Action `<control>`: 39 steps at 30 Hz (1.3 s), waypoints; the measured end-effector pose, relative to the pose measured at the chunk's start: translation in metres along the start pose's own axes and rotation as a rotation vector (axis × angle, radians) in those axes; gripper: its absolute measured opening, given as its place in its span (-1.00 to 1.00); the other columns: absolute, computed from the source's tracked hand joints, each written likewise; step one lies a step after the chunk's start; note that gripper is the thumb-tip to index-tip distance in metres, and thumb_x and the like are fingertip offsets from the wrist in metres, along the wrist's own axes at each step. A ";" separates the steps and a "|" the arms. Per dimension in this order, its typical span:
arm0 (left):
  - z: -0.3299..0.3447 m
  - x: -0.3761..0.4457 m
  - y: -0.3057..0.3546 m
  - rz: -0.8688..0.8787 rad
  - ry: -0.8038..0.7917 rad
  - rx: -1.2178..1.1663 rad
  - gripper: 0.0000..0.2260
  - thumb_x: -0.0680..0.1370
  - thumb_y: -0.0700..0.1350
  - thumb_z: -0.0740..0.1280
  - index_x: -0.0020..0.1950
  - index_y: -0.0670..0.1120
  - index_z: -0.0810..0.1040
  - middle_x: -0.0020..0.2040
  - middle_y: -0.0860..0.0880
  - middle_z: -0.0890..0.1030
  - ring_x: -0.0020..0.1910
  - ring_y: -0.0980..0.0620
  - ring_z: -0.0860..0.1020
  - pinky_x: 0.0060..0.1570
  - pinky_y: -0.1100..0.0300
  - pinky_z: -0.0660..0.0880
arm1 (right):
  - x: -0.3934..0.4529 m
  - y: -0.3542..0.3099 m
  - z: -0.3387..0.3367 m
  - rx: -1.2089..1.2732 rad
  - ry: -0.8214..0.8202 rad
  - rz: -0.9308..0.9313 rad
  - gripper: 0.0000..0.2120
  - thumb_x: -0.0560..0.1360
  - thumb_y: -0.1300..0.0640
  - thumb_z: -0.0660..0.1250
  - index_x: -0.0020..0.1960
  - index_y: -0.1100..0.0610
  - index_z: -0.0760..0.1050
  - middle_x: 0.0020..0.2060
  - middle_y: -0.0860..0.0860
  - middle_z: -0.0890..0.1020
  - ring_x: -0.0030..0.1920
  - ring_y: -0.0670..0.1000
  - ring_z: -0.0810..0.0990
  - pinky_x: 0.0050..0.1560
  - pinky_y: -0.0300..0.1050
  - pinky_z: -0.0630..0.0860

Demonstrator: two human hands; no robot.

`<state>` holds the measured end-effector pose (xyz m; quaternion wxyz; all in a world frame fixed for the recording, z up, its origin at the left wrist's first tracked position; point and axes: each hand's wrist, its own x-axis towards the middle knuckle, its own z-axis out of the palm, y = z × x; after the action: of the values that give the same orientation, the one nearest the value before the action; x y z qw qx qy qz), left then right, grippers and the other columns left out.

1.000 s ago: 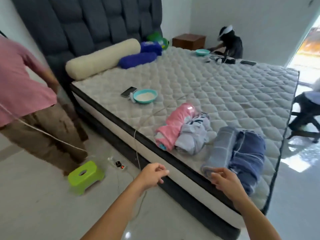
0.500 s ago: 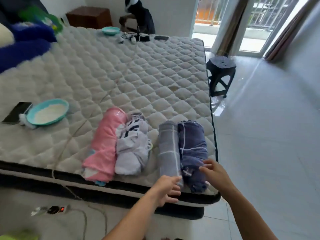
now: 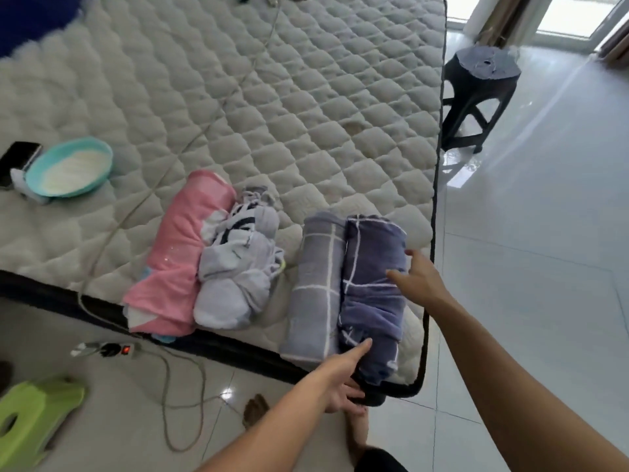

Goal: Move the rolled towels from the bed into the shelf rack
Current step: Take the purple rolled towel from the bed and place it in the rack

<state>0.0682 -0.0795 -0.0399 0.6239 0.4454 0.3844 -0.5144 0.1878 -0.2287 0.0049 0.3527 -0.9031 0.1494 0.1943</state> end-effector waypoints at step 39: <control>0.023 -0.140 -0.322 0.661 0.503 -0.797 -0.93 0.53 -0.08 0.32 -0.02 -0.04 0.49 -0.16 -0.05 0.58 -0.23 0.01 0.55 -0.17 0.16 0.47 | -0.323 -0.062 0.060 0.258 -0.420 -0.840 -0.67 0.22 0.06 0.50 -0.05 0.02 0.52 -0.09 0.02 0.64 -0.01 0.10 0.62 0.04 0.09 0.57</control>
<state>-0.2727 -0.0830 0.0466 0.7605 0.3811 0.5256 0.0143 -0.0860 -0.1001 0.1480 0.5323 -0.7755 -0.2795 0.1930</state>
